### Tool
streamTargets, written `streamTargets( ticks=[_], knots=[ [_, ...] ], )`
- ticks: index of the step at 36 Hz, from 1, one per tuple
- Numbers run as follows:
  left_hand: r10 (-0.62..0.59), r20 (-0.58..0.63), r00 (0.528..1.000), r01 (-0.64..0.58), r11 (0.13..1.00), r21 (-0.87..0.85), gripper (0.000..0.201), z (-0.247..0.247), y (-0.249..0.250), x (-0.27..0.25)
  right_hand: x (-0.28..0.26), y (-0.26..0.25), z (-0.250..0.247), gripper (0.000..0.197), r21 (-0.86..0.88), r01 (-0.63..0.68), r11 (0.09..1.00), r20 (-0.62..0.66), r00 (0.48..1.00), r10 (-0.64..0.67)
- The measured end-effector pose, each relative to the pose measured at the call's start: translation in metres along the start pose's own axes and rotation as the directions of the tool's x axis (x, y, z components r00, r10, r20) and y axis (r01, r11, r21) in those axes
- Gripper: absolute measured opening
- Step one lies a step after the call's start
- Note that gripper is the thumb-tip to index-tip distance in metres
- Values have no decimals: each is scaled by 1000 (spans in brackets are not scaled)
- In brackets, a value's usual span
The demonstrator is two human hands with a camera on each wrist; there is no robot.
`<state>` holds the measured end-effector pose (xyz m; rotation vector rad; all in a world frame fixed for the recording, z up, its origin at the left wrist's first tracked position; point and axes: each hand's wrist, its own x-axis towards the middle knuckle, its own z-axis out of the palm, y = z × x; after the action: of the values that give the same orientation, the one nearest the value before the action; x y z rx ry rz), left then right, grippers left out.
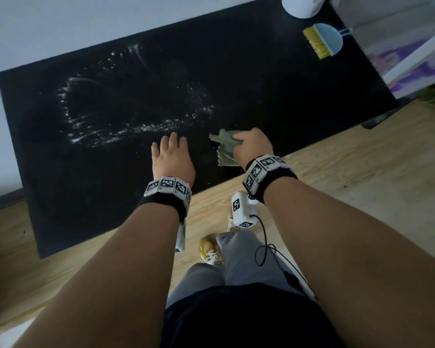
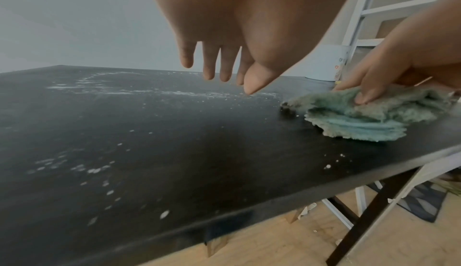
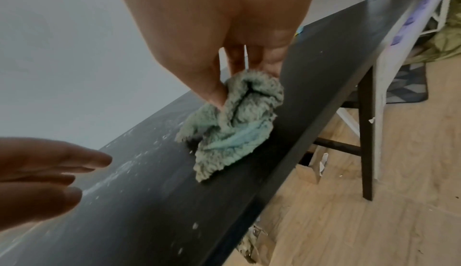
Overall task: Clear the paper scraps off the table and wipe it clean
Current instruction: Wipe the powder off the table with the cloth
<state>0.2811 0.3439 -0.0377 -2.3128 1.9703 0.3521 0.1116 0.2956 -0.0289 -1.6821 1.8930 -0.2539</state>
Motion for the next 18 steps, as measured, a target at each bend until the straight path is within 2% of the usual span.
streamTargets(
  ticks=[4,9,11,14,18],
  knots=[
    [40,-12,999,-40,999,-2,57,-3,18,18,19,16,-21,33,-27,-91,996,-154,984,85],
    [69,9,998,-69,998,0,59,-9,40,42,51,49,-48,35,-68,-286,956,-236,935,263],
    [73,33,997,-73,997,-1,60,-10,47,50,61,58,-52,33,-161,-346,924,-193,930,314],
    [72,40,997,-72,997,3,59,-9,51,60,70,61,-50,30,-354,-356,865,-115,934,337],
    [48,39,998,-48,999,-5,56,-6,47,68,85,45,-38,28,-339,-319,885,-89,948,307]
  ],
)
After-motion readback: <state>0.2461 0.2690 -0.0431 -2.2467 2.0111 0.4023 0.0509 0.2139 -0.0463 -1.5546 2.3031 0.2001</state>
